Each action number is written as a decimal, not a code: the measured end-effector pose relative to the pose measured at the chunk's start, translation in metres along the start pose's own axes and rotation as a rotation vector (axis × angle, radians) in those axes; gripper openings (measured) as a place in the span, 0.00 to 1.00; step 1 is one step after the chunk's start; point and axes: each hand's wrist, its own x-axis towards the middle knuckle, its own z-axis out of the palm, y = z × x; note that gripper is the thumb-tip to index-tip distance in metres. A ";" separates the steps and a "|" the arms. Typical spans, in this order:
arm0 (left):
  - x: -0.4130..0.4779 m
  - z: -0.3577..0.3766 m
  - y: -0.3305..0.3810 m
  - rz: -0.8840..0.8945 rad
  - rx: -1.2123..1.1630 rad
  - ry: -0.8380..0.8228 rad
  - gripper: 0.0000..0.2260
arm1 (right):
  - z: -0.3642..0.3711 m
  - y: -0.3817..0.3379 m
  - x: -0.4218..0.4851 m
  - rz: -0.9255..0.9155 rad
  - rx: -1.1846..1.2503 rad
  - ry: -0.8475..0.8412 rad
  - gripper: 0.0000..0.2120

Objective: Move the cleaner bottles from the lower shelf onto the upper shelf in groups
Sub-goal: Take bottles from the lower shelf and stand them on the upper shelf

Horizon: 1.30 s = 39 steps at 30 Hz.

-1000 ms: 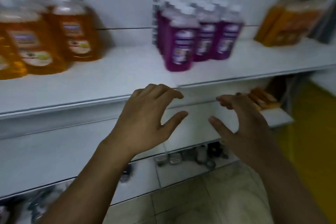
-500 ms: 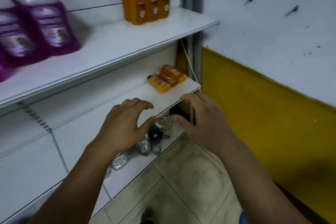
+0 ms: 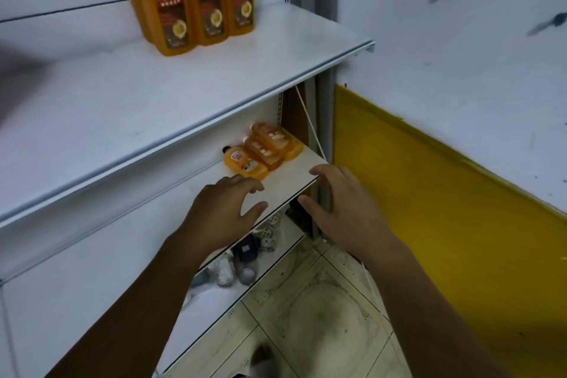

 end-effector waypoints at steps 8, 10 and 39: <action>0.055 0.043 -0.030 -0.218 0.011 -0.056 0.16 | 0.030 0.052 0.109 0.047 0.257 -0.113 0.22; 0.063 0.058 -0.035 -0.306 0.006 -0.082 0.17 | 0.039 0.067 0.136 0.055 0.348 -0.136 0.22; 0.205 0.213 -0.125 -1.151 -0.648 0.292 0.26 | 0.218 0.183 0.346 0.171 0.350 -0.391 0.50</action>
